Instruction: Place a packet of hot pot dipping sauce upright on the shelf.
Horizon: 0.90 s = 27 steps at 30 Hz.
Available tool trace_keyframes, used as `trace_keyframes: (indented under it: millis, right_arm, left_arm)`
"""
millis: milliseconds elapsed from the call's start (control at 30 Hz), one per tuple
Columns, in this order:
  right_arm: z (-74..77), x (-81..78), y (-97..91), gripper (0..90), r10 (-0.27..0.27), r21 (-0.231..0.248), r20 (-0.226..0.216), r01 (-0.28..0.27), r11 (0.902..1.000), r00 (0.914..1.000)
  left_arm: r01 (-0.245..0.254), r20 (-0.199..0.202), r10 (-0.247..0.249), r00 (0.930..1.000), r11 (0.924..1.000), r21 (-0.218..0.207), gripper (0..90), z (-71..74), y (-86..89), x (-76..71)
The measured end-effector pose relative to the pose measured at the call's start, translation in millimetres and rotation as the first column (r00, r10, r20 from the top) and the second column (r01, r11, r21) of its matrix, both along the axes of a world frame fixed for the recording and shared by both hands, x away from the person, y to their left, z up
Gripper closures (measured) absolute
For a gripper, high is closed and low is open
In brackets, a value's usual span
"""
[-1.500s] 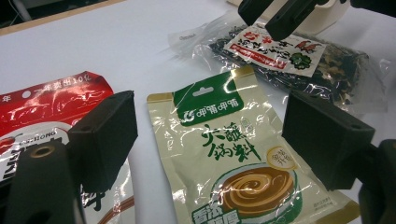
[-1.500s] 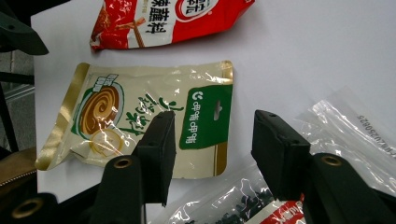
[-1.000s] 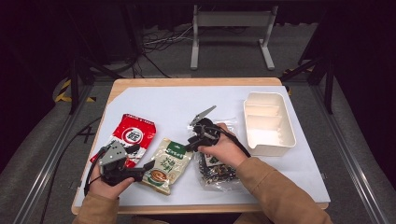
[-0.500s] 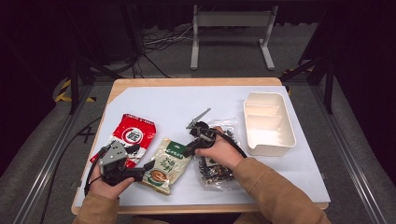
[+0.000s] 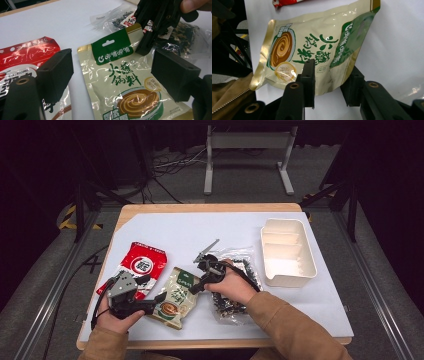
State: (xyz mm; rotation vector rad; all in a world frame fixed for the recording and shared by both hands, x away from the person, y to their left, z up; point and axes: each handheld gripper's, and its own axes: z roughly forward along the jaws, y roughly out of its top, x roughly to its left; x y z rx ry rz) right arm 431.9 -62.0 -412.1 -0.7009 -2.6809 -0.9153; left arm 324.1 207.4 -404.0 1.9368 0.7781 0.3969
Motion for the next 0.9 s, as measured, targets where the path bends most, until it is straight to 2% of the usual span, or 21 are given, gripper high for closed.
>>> trace_keyframes:
  millis: [167,267,367,433,567,633,800,867,900]
  right_arm:
    - [-6.7,3.7,4.2,75.9,-0.010,-0.023,-0.005,0.010,0.9997,0.9999]
    - [-8.1,5.1,4.5,83.1,-0.014,-0.024,-0.023,0.014,0.9996,0.9996]
    - [-6.9,3.7,5.3,88.8,-0.004,-0.021,-0.019,0.003,0.9998,0.9998]
    - [-5.3,1.9,6.0,89.3,0.004,-0.022,-0.001,-0.004,0.9998,1.0000]
    - [-0.6,-0.7,4.6,89.5,-0.003,-0.003,-0.004,0.003,1.0000,1.0000]
    - [2.2,-2.1,4.1,89.5,0.001,0.002,0.008,-0.001,1.0000,1.0000]
    - [15.9,-8.6,4.4,89.5,0.004,0.045,0.045,-0.006,0.9990,0.9990]
    - [20.8,-9.6,4.5,89.5,0.006,0.068,0.057,-0.010,0.9976,0.9983]
    - [23.7,-10.3,4.4,89.6,0.006,0.078,0.063,-0.011,0.9969,0.9980]
  left_arm:
    - [-0.001,-0.001,0.000,1.0000,1.0000,-0.005,18.5,-0.2,0.0,-0.1]
    - [-0.001,-0.001,0.001,1.0000,1.0000,-0.006,18.5,-0.2,0.4,-0.1]
    - [-0.002,0.006,0.002,1.0000,1.0000,-0.003,18.5,0.2,1.0,-0.1]
    - [-0.003,0.010,0.003,0.9999,1.0000,-0.003,18.5,0.5,1.3,-0.2]
    - [-0.013,0.012,0.013,0.9998,0.9999,-0.001,18.5,0.6,2.1,-0.2]
    - [-0.020,0.020,0.021,0.9996,0.9998,-0.006,18.3,1.0,3.8,-0.3]
    - [-0.074,0.037,0.075,0.9965,0.9961,-0.049,16.0,2.4,15.1,-0.1]
    - [-0.087,0.049,0.089,0.9949,0.9954,-0.040,14.4,2.7,19.2,0.1]
    - [-0.096,0.050,0.098,0.9939,0.9942,-0.050,14.1,3.0,21.5,-0.2]
